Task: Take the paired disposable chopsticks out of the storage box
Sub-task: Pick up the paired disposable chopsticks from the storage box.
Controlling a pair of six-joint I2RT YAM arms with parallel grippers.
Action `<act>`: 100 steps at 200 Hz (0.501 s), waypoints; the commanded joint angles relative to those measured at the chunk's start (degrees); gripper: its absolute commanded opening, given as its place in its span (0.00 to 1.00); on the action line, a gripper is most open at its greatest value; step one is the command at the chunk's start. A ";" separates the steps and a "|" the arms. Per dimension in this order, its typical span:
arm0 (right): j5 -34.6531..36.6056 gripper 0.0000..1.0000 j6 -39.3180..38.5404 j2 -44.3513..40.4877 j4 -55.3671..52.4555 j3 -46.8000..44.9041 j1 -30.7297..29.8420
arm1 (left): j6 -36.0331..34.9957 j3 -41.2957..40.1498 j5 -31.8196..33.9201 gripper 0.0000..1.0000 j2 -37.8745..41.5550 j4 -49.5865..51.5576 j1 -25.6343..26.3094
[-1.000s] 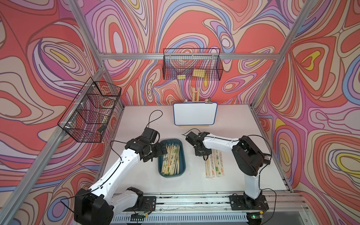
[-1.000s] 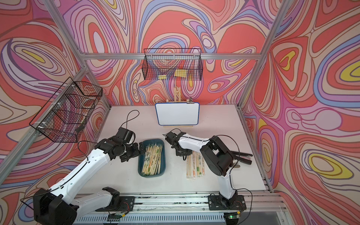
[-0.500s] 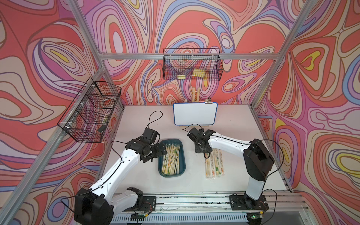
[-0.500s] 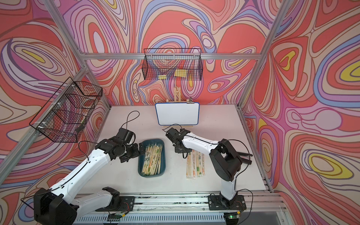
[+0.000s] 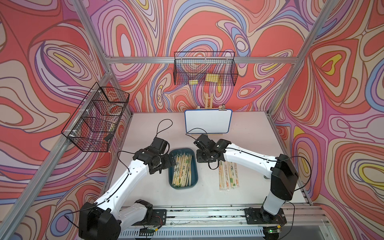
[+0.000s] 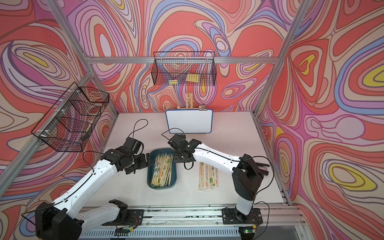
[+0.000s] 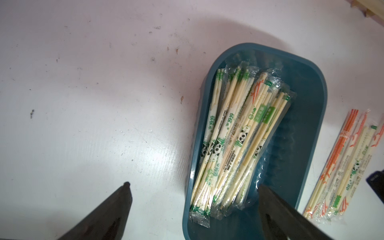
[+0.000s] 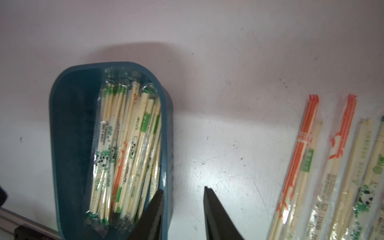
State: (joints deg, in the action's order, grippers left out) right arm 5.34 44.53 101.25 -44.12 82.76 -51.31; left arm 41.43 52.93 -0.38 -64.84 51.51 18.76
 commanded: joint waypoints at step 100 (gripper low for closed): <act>4.01 0.35 14.97 13.11 3.79 8.79 -6.87 | -5.54 -1.45 -5.03 1.00 0.60 -1.42 -12.23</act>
State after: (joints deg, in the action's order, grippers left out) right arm 5.04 55.02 113.19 -40.32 89.71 -57.54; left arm 37.65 52.73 -2.90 -64.84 51.09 8.03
